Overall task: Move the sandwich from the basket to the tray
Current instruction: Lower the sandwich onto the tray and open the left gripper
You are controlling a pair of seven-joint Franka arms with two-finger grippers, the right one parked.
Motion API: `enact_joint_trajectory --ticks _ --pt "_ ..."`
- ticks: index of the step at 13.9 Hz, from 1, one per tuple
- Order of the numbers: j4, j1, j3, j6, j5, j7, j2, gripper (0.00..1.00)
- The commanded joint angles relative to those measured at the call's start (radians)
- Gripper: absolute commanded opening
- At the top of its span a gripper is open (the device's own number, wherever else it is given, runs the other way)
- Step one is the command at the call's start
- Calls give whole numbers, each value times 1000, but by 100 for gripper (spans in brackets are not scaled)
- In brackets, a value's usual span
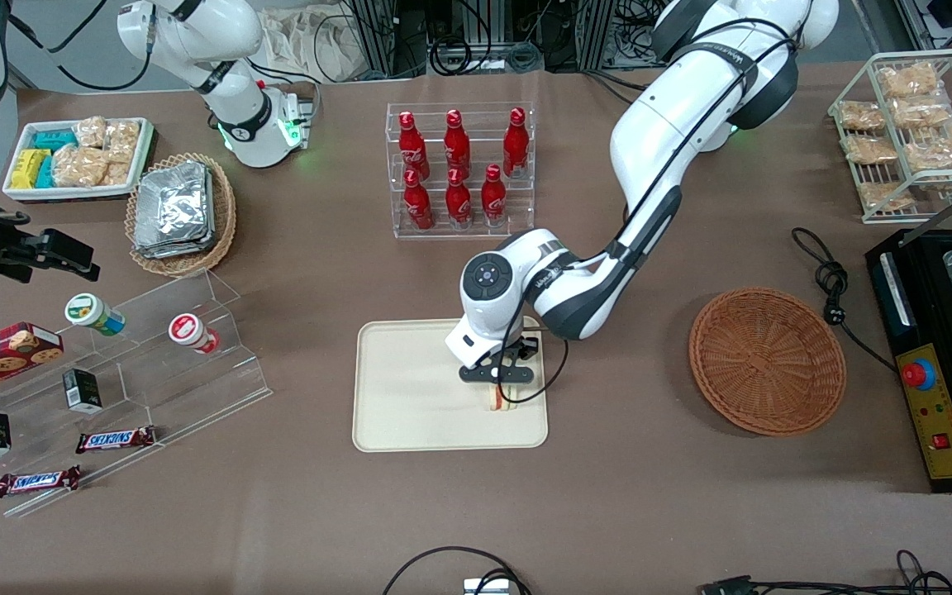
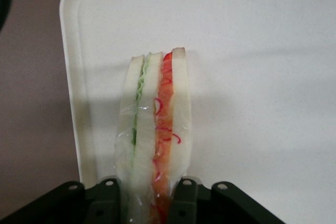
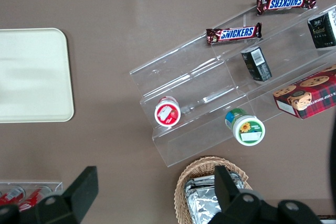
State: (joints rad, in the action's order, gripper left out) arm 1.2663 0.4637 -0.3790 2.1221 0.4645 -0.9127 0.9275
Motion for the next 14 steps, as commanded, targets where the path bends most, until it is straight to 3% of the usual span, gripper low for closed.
enact_joint_trajectory --ticks 1,6,14 --pt "-44 13 11 9 48 -64 31 100" --pt "-74 7 11 4 45 -96 10 100" --pt "-74 -74 8 -146 33 -153 -165 100"
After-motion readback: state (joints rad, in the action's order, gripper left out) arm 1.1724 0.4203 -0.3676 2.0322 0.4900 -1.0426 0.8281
